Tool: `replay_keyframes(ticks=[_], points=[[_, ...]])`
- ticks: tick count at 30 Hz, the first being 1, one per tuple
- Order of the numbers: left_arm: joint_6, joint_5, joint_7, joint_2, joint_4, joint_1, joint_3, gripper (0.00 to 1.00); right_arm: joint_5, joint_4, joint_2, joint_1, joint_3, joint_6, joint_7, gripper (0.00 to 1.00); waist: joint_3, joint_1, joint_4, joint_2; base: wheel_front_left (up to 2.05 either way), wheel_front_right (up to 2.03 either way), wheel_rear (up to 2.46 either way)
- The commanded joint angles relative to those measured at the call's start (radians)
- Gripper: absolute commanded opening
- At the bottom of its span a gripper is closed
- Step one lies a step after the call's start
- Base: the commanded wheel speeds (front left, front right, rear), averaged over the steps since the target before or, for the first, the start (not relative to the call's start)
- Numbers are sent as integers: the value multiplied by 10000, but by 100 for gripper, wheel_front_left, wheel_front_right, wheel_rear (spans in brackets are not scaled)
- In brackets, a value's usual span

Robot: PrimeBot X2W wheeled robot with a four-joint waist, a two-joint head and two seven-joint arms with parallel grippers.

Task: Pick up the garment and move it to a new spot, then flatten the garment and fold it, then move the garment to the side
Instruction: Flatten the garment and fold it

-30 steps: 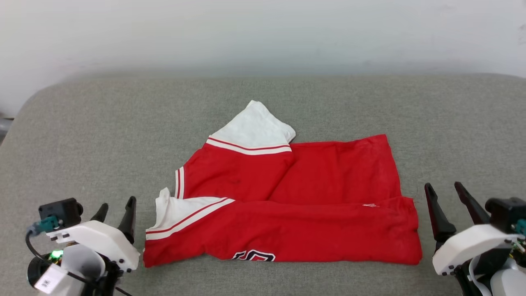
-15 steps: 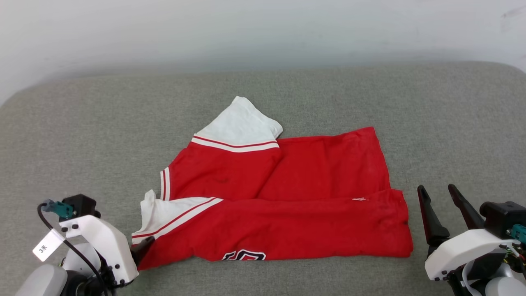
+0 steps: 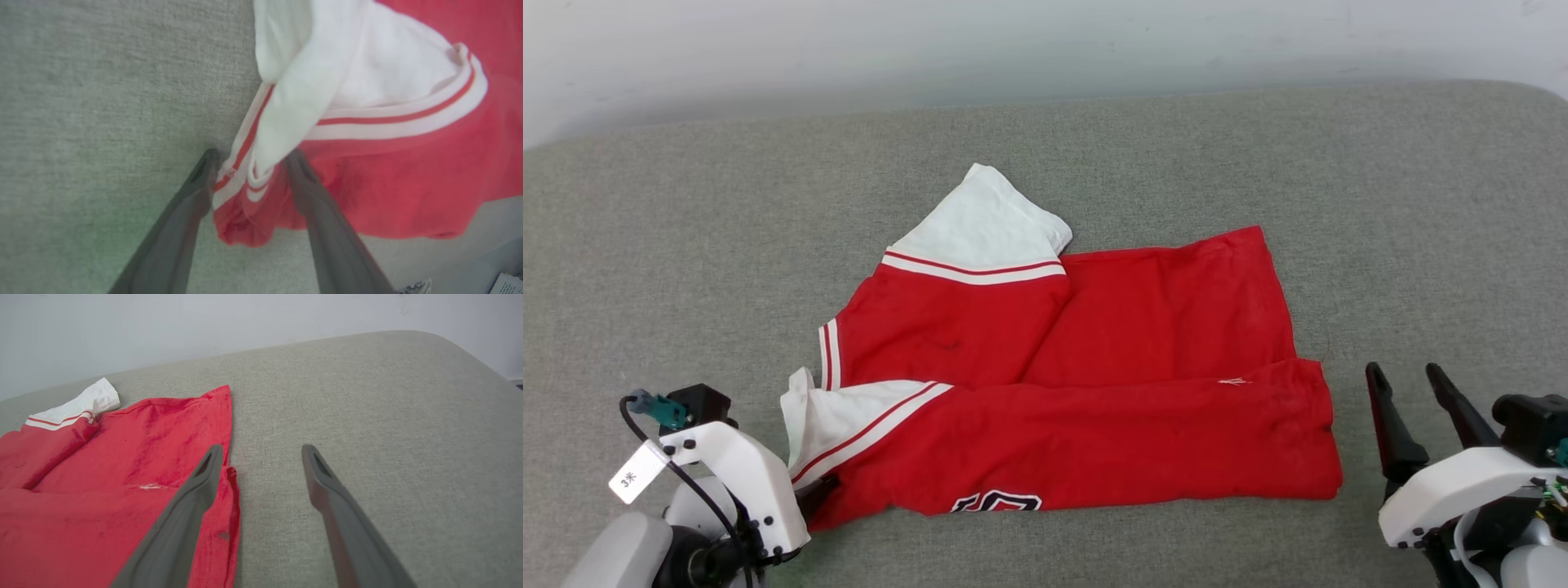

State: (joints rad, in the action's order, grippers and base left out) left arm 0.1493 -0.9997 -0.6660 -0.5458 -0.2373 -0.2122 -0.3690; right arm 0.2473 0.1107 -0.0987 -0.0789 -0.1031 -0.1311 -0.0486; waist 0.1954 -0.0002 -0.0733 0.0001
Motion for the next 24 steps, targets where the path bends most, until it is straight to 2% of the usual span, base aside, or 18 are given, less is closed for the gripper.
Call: replay_keyframes(ticks=[1,4,8,11,17,24], points=[[-182,-208,-283,761,-327,433,-608,0,28,5,-76,-103,-49,9,-24,100,1,2,14,-1,0,0,0],[-395,-394,-140,912,-361,324,-510,0,102,15,-210,-134,-214,9,-199,100,-90,2,95,-1,0,0,0],[-489,-259,125,672,-380,182,-318,0,211,-67,-400,-77,-370,9,-581,100,-306,2,187,-1,0,0,0],[-499,-97,481,439,-180,96,-123,0,366,-198,-586,12,-313,9,-1284,100,-469,2,234,-1,0,0,0],[-317,252,953,66,736,218,84,0,1072,-358,-1275,232,553,9,-3712,100,-609,2,358,-1,0,0,0],[6,537,1012,-160,1780,192,109,0,1695,-235,-1867,3,1844,9,-5277,100,-218,2,608,-1,0,0,0]])
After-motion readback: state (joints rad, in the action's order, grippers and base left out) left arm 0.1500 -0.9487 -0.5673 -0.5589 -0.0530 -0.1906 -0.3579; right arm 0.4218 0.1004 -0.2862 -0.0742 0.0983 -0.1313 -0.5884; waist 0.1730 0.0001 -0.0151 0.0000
